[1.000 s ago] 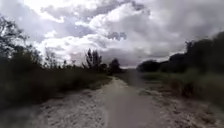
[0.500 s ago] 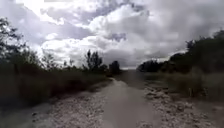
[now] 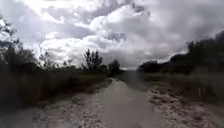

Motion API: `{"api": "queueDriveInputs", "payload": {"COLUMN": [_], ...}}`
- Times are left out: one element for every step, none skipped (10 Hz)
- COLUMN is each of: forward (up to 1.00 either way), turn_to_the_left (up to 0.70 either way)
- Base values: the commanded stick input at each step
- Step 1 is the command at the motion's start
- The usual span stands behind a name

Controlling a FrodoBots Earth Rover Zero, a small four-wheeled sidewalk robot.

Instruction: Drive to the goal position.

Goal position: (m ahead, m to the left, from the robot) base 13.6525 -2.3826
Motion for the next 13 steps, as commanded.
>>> {"api": "queueDriveInputs", "payload": {"forward": [0.59, 0.59, 0.59, 0.59, 0.59, 0.59, 0.59, 0.59, 0.59, 0.59, 0.59, 0.59, 0.59], "turn_to_the_left": [0.01, 0.01, 0.01, 0.01, 0.01, 0.01, 0.01, 0.01, 0.01, 0.01, 0.01, 0.01, 0.01]}}
